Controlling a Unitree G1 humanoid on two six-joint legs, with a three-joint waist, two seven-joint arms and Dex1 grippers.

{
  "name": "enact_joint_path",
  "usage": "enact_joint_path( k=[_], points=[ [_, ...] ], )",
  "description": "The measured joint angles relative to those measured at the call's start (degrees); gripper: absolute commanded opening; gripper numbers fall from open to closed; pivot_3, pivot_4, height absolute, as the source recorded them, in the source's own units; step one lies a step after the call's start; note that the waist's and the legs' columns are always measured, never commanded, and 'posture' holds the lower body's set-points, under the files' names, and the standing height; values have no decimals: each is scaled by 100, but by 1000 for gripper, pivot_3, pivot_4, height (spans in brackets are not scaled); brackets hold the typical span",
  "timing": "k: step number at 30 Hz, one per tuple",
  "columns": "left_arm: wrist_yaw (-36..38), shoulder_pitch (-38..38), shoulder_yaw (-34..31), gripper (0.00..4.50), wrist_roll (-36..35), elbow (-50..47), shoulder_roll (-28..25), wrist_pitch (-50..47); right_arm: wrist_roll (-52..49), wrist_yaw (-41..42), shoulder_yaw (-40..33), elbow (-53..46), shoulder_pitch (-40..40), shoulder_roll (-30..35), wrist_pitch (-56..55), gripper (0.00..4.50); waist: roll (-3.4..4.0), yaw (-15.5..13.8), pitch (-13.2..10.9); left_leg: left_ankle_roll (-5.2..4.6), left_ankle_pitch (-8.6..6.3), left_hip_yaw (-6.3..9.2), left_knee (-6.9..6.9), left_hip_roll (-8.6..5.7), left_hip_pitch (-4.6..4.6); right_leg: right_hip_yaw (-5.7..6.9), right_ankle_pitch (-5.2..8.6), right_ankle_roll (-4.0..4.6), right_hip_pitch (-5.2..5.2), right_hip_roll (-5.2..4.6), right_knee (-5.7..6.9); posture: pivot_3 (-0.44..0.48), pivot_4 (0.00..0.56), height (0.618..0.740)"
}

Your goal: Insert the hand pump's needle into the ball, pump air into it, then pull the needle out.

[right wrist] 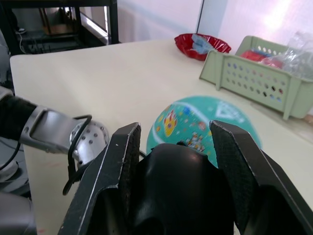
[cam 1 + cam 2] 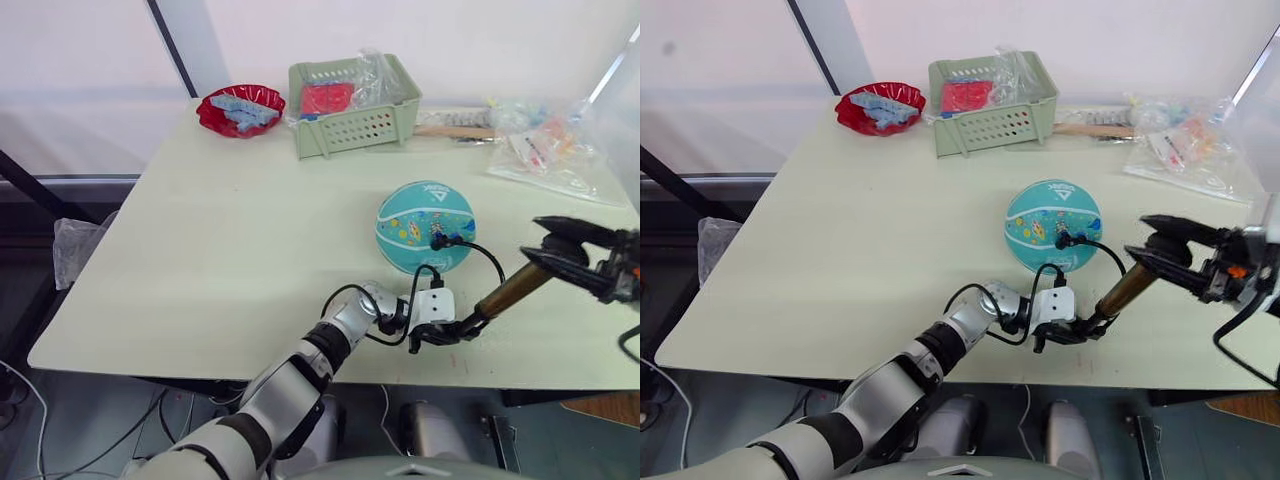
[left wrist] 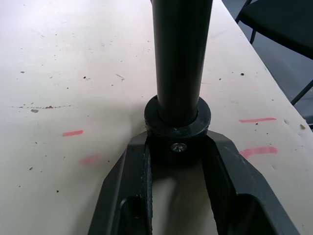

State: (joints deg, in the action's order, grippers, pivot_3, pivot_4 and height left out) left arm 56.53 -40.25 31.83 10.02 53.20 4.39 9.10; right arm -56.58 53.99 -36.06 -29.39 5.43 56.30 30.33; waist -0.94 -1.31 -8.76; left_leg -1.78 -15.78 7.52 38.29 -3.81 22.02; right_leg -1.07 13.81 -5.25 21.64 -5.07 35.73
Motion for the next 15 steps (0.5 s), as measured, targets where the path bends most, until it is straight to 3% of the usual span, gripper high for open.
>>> enact_joint_path(
  k=[5,15],
  points=[
    [0,0,2,960,0,5,21,3,-728,-42,-789,11,-256,415,660,1759,-10,-44,-6,0,0,1,0,0,3,1,0,1,2,-2,-1,0,150,737],
    [-7,-6,16,960,1,47,63,9,-497,18,-869,-143,-134,258,813,1759,-29,-98,-1,0,0,2,0,0,12,4,0,2,10,0,-3,0,150,737]
  ],
)
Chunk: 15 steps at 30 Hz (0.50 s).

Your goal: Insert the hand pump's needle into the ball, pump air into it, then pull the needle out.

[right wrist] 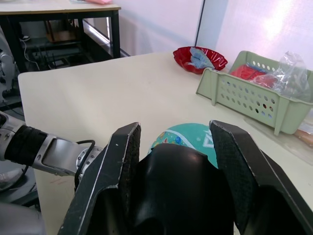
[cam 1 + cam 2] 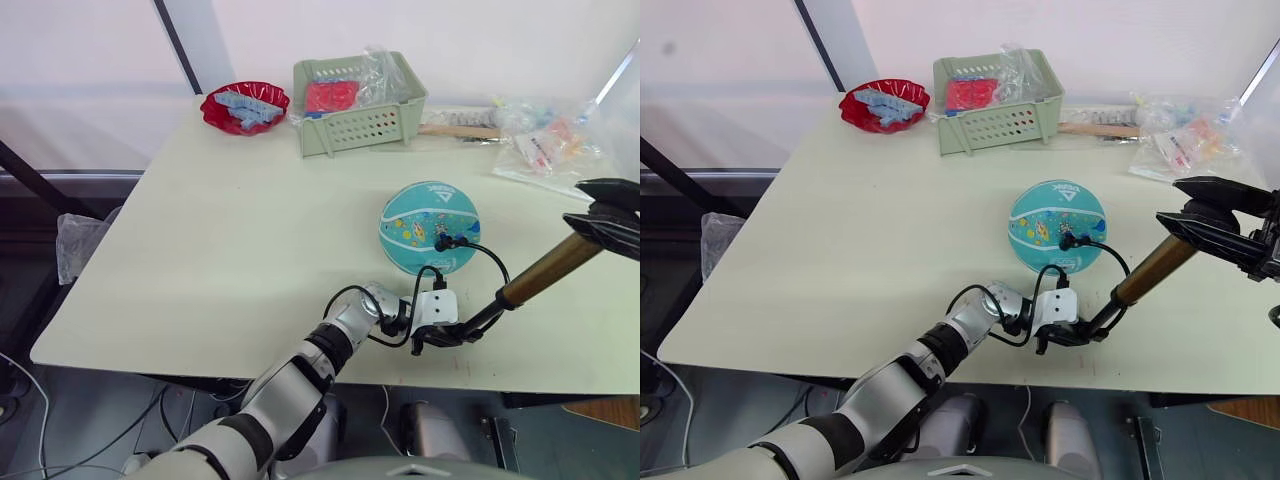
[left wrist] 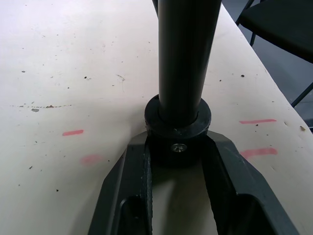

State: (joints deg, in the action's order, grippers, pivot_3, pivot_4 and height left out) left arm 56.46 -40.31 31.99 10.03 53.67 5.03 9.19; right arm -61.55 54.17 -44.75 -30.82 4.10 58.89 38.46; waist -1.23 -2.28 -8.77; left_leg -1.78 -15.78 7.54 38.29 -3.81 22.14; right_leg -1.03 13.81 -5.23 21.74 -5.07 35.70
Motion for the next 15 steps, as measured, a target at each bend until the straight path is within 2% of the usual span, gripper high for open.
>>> enact_joint_path(
  k=[7,15],
  points=[
    [-47,-1,-5,960,1,106,-13,0,736,36,670,-215,272,-559,-606,1759,-26,20,19,25,-14,1,-2,7,-25,-3,2,-5,-15,3,1,0,150,737],
    [-71,18,-4,960,5,109,-29,1,2151,52,1954,-115,677,-1260,-1823,1759,-65,21,63,6,-3,2,-4,8,-33,-4,2,-4,-16,15,1,0,150,737]
  ],
)
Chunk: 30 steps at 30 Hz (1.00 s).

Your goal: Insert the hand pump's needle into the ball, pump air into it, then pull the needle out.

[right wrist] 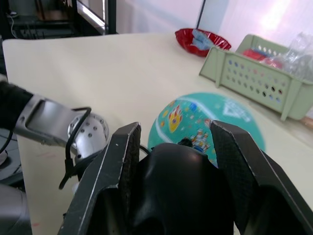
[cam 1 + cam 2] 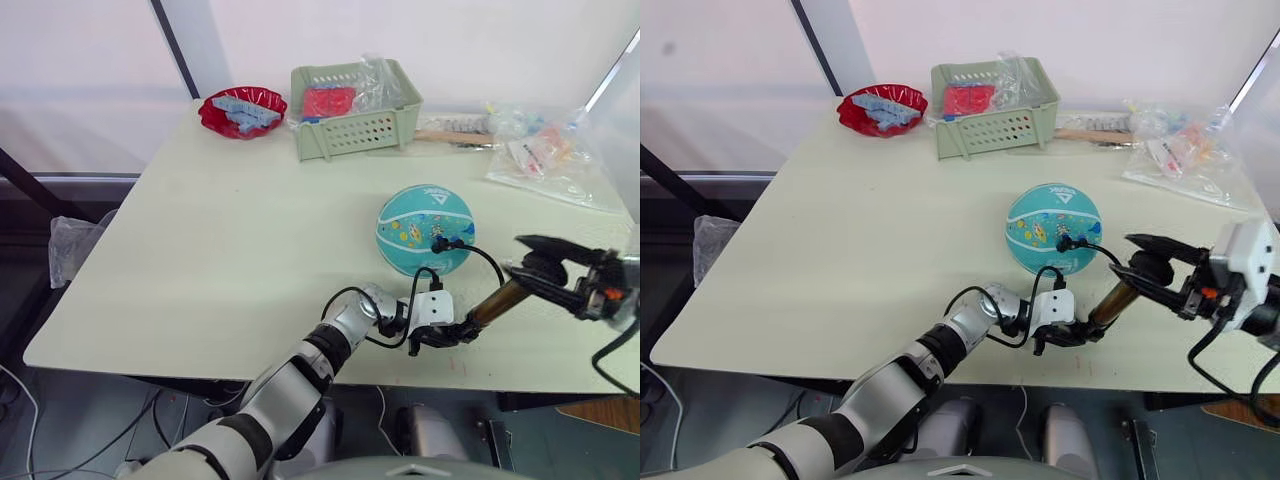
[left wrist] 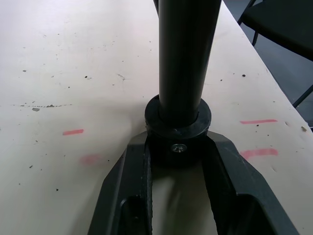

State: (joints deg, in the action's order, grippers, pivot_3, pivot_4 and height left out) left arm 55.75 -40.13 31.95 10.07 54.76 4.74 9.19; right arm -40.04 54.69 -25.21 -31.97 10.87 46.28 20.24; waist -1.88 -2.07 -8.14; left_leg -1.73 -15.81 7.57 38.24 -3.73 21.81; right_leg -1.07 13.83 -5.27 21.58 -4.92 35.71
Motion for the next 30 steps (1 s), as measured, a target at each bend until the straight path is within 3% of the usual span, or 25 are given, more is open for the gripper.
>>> enact_joint_path(
  k=[7,14,21,30],
  points=[
    [-33,10,0,960,8,1,-19,0,1125,-59,942,528,254,-618,-1183,1759,-2,14,19,4,-2,5,-1,0,-7,-2,0,0,-3,5,2,0,150,737],
    [-7,-9,0,960,8,1,-8,1,899,-71,803,551,171,-567,-1073,1759,18,11,9,1,-1,5,-1,-1,-5,-3,0,1,-2,4,1,0,150,737],
    [52,-26,0,960,1,0,29,37,-211,-67,-14,264,-27,97,-87,1759,80,-11,-34,-4,3,2,0,-6,8,-2,-1,2,4,-2,1,0,150,737],
    [52,-23,-1,960,1,0,34,47,-1631,-118,-1333,66,-187,870,1035,1759,73,-16,-46,-5,3,-1,1,-6,15,-2,-1,1,5,-9,1,0,150,737]
  ],
)
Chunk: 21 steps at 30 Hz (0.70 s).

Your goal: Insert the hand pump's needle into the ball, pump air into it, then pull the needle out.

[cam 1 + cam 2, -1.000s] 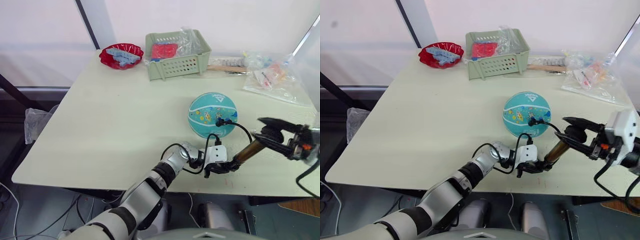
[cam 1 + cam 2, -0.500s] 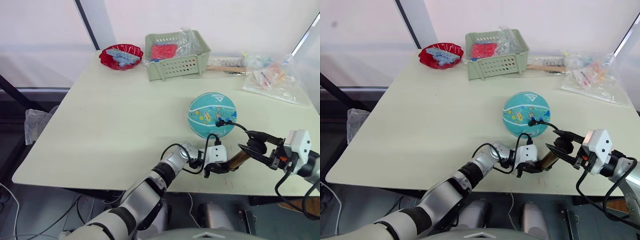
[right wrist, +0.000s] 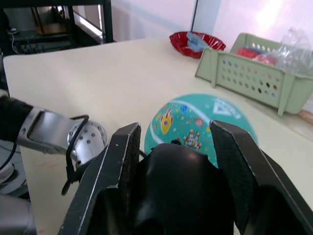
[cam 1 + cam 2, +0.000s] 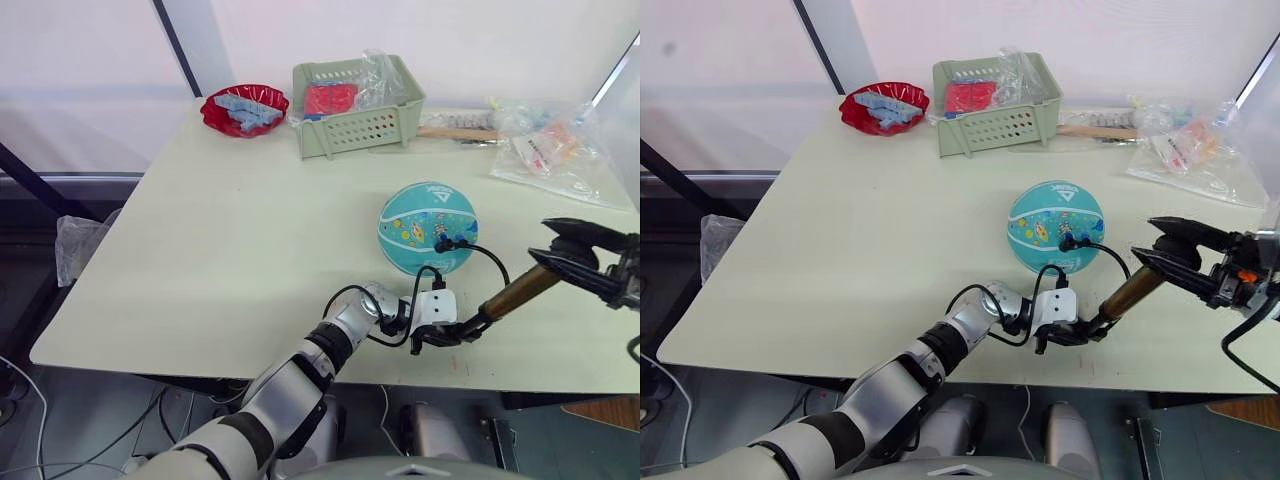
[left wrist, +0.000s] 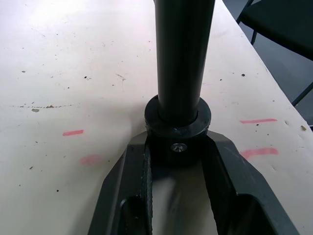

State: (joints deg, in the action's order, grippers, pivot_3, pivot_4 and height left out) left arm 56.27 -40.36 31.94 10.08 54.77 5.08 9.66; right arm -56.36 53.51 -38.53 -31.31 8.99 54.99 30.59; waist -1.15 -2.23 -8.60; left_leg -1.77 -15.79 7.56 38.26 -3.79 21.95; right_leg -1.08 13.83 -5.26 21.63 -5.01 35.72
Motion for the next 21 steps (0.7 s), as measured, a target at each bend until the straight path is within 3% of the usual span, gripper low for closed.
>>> enact_joint_path(
  k=[8,15,21],
  points=[
    [0,2,0,960,0,1,-2,27,-764,-10,-763,-2,-417,504,718,1759,-5,-2,-3,0,0,-1,0,0,4,-1,0,0,1,-3,0,0,150,737],
    [-1,4,2,960,1,1,-2,31,-779,-3,-794,-17,-441,533,884,1759,-8,-2,-4,0,0,0,0,1,5,0,0,0,2,-8,0,0,150,737],
    [-28,3,1,960,5,29,-19,31,-40,38,-188,-260,-134,-71,279,1759,-39,10,13,3,-2,2,-1,2,-7,1,0,-1,-1,-1,-1,0,150,737]
  ],
)
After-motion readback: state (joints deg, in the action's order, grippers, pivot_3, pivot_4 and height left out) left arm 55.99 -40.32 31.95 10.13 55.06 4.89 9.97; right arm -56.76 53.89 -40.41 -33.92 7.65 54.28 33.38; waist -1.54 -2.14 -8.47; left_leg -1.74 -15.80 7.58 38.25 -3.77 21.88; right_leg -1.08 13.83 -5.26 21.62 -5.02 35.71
